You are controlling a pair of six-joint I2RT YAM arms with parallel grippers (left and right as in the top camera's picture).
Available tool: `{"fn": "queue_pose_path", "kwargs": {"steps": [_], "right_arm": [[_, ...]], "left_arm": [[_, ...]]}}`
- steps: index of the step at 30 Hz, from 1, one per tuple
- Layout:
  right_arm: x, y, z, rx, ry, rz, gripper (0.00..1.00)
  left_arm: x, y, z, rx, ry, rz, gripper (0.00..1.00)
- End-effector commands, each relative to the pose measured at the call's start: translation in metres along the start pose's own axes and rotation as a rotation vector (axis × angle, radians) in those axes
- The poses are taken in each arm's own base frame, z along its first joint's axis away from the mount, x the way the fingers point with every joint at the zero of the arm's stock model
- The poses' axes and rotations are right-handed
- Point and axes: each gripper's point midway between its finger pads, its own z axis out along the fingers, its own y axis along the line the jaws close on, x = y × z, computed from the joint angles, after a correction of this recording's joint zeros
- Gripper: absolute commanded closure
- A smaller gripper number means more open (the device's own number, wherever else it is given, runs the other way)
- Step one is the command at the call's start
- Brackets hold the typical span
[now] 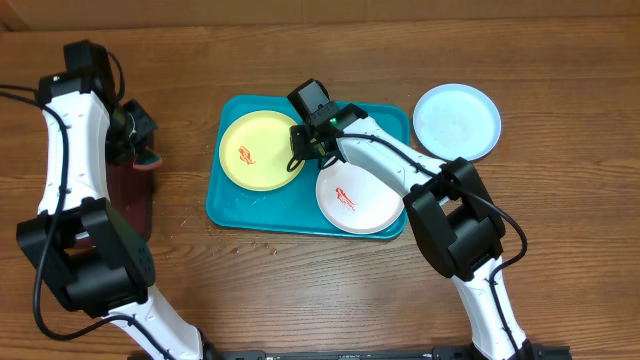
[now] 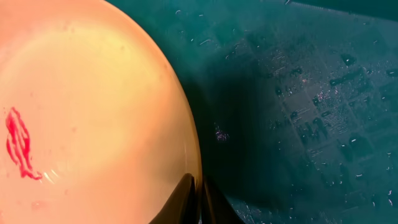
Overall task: Clean dirty plates on tray and stack at the side
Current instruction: 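Dip and rub the sponge in the soapy water with the left gripper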
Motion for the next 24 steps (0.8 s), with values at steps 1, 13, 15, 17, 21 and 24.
{"fn": "queue_pose_path", "kwargs": {"steps": [1, 13, 15, 17, 21, 24], "right_arm": [[0.004, -0.003, 0.003, 0.008, 0.017, -0.009, 0.94], [0.011, 0.0, 0.004, -0.016, 0.045, -0.008, 0.96], [0.012, 0.0, 0.004, -0.016, 0.046, -0.008, 0.96], [0.012, 0.0, 0.004, -0.015, 0.047, -0.007, 0.96], [0.012, 0.0, 0.004, -0.014, 0.049, -0.007, 0.96], [0.012, 0.0, 0.004, -0.014, 0.048, -0.007, 0.96]], "left_arm": [[-0.002, 0.029, 0.018, -0.047, 0.011, -0.063, 0.96], [-0.022, 0.081, 0.039, 0.059, 0.005, -0.17, 0.96], [-0.02, 0.083, 0.049, 0.059, 0.0, -0.175, 0.96], [-0.016, 0.084, 0.061, 0.061, -0.003, -0.177, 0.96], [-0.017, 0.089, 0.072, 0.057, -0.028, -0.185, 0.96], [-0.017, 0.094, 0.077, 0.056, -0.033, -0.197, 0.96]]}}
